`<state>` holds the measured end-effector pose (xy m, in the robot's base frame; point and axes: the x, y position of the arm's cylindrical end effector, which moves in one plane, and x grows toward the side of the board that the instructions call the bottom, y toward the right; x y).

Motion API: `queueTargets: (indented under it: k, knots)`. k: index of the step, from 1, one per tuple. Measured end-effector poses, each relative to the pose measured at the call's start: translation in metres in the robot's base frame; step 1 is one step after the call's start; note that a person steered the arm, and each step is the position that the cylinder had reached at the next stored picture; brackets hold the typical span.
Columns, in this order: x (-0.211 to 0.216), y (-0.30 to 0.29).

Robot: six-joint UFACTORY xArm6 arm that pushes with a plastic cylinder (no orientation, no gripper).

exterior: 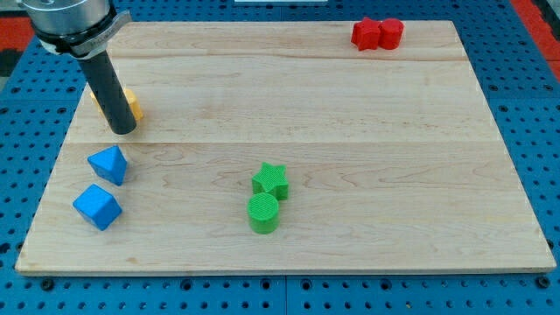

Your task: Slightly move the blue blocks to the down

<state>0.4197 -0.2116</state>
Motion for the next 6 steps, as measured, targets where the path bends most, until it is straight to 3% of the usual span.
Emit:
queueTargets:
  k: [3,6]
  knots:
    - [0.027,-0.024]
    - [0.146,-0.037]
